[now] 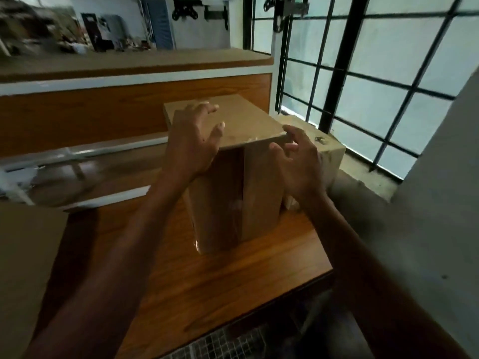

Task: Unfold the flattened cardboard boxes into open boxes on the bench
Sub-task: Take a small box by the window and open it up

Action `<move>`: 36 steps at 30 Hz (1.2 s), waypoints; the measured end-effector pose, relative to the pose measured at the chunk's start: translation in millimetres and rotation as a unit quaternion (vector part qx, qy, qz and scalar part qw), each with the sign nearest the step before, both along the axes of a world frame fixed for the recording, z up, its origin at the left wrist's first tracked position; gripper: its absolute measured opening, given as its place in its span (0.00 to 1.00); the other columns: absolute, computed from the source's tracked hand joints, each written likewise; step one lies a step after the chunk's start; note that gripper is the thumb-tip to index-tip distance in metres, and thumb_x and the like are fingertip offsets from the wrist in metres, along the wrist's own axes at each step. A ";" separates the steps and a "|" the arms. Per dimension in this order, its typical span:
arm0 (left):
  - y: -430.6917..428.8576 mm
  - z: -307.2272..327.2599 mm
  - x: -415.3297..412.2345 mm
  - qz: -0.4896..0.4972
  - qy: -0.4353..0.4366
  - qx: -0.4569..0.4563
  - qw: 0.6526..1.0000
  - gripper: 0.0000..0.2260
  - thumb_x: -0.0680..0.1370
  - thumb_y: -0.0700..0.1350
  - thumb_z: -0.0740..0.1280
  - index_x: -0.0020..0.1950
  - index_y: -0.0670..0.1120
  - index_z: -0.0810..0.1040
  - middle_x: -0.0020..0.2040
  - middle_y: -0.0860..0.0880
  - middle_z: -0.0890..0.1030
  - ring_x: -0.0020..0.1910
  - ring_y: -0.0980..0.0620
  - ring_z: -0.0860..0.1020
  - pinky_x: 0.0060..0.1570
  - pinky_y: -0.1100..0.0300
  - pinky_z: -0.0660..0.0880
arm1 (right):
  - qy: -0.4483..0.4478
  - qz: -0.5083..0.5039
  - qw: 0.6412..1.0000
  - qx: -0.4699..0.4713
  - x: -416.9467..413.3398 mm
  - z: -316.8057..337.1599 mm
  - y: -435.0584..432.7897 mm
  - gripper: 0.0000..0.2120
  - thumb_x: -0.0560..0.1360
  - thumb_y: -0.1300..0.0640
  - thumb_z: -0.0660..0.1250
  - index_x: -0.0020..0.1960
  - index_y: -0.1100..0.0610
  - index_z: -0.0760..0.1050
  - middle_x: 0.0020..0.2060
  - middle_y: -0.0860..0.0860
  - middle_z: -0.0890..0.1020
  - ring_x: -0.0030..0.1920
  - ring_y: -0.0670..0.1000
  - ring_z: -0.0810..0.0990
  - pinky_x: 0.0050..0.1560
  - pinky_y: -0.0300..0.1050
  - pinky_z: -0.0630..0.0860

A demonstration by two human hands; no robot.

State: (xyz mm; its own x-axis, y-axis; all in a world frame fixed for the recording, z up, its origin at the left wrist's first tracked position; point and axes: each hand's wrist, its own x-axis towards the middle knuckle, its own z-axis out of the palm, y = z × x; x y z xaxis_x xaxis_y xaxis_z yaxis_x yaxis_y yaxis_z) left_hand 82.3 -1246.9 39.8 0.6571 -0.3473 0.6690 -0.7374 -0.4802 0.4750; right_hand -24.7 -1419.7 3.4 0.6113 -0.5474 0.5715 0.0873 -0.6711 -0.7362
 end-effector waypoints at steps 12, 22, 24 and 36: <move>-58.9 6.9 81.2 0.213 0.194 0.193 0.938 0.24 0.78 0.59 0.63 0.69 0.47 0.71 0.68 0.42 0.71 0.67 0.40 0.68 0.64 0.42 0.68 | 0.240 0.097 0.963 -0.079 113.6 38.2 -104.5 0.22 0.76 0.47 0.67 0.67 0.55 0.73 0.61 0.54 0.77 0.58 0.55 0.76 0.49 0.47 0.72; -55.8 -0.5 76.9 0.315 0.268 0.183 0.892 0.34 0.75 0.69 0.58 0.73 0.48 0.65 0.71 0.39 0.65 0.64 0.38 0.72 0.62 0.43 0.71 | 0.304 0.228 0.897 0.226 117.1 27.5 -108.1 0.23 0.79 0.47 0.66 0.68 0.58 0.70 0.45 0.48 0.78 0.44 0.47 0.79 0.33 0.38 0.72; -52.6 -1.9 74.6 0.313 0.267 0.182 0.893 0.34 0.75 0.69 0.58 0.73 0.49 0.65 0.71 0.40 0.66 0.64 0.39 0.73 0.62 0.42 0.71 | 0.302 0.232 0.895 0.233 112.7 26.4 -106.9 0.22 0.79 0.46 0.66 0.68 0.57 0.70 0.47 0.49 0.78 0.46 0.48 0.79 0.35 0.40 0.72; 17.8 -1.7 57.3 0.280 0.233 0.173 0.915 0.31 0.76 0.70 0.54 0.71 0.52 0.67 0.68 0.41 0.67 0.62 0.40 0.73 0.59 0.45 0.70 | 0.261 0.249 0.916 0.175 89.2 53.5 -44.4 0.14 0.80 0.51 0.63 0.63 0.56 0.71 0.50 0.50 0.80 0.48 0.49 0.80 0.38 0.41 0.74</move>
